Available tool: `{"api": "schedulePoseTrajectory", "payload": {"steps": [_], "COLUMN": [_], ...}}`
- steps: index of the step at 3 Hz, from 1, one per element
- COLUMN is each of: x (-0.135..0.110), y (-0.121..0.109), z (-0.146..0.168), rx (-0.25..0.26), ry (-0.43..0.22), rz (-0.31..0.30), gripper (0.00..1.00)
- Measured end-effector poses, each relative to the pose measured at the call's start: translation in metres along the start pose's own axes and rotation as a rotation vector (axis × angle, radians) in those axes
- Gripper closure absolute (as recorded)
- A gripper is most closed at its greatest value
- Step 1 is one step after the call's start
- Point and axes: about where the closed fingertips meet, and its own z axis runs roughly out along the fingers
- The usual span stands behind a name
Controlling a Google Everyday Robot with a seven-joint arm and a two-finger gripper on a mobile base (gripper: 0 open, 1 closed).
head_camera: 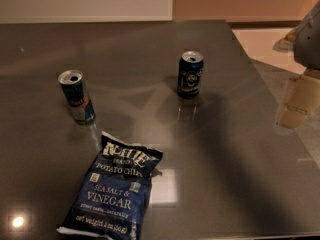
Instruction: Pick pepsi can
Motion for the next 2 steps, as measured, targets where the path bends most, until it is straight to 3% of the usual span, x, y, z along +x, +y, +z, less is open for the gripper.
{"api": "schedulePoseTrajectory", "payload": {"steps": [2], "x": [-0.0017], "y": [-0.0016], "z": [0.0021], "rx": [-0.004], "ry": [-0.006], "rz": [0.0], "gripper": [0.0]}}
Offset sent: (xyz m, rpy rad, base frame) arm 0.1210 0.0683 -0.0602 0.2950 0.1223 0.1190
